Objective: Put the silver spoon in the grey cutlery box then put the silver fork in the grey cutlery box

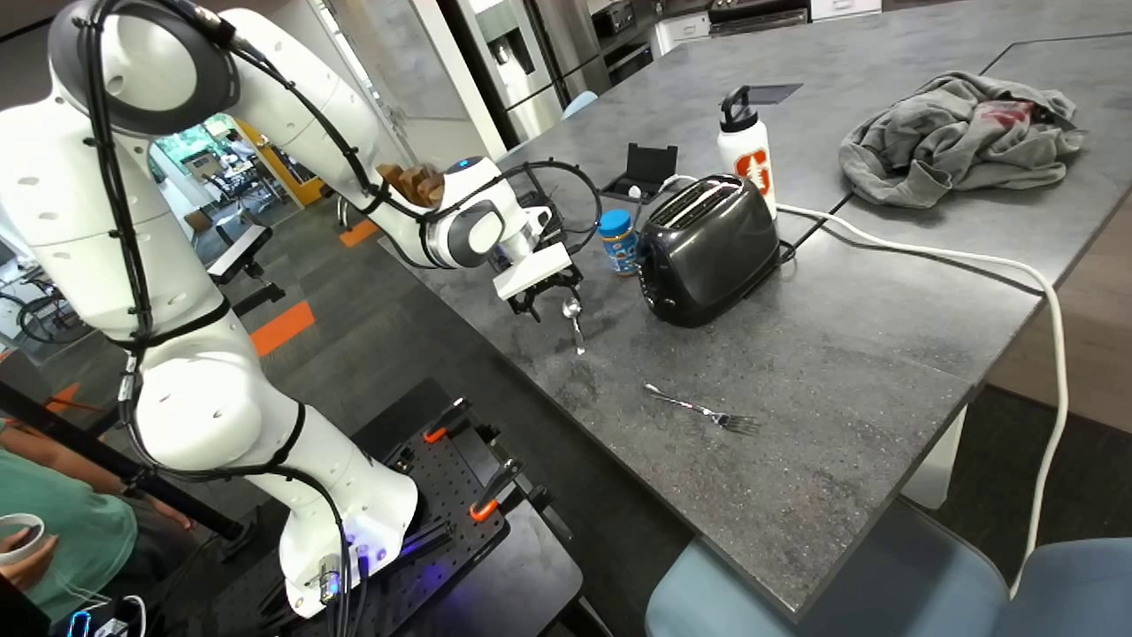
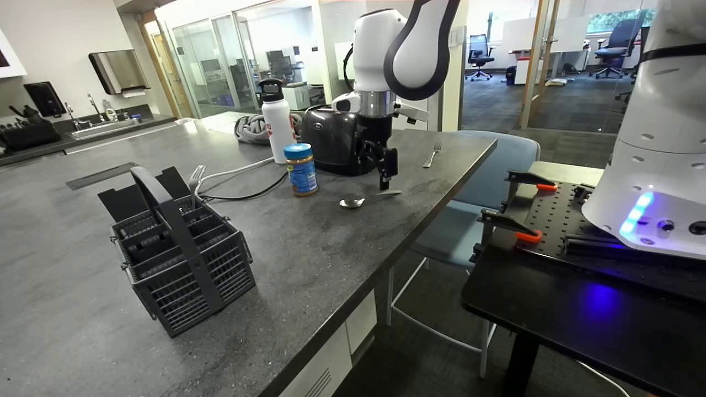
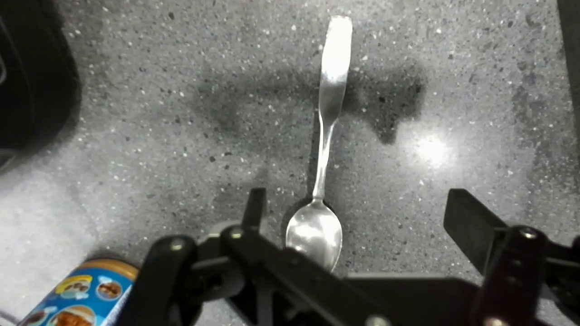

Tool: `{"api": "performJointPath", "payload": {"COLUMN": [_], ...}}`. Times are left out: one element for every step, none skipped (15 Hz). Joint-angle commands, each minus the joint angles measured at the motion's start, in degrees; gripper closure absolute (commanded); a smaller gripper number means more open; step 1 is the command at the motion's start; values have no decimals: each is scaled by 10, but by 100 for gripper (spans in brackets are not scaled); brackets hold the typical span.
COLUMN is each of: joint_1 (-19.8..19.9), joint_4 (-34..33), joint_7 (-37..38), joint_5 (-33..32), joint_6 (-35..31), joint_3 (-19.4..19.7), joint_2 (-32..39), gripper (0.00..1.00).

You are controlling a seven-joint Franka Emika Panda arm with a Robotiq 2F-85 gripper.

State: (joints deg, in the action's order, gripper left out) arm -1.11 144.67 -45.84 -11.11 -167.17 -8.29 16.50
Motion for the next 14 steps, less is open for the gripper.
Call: {"api": "performJointPath", "payload": {"joint_1": [-24,-27,-27,-26,-26,-26,-26,-26,-26,-26,-25,-25,-25,-26], "joint_4": [-34,-39,-45,-50,-56,-61,-67,-71,-76,-81,-84,-88,-91,-94], "joint_7": [57,68,72,77,82,85,86,86,86,87,85,85,85,85], "joint_5": [-41,-50,-54,-58,-61,-63,-64,-64,-64,-64,-63,-63,-63,-64], "joint_6": [19,19,17,18,19,20,23,23,25,26,28,30,32,33], "joint_3": [26,30,29,27,28,27,28,28,28,29,28,28,27,28], "joint_2": [30,37,44,52,59,65,71,77,82,87,91,95,98,101], "gripper": [0,0,0,0,0,0,0,0,0,0,0,0,0,25]}}
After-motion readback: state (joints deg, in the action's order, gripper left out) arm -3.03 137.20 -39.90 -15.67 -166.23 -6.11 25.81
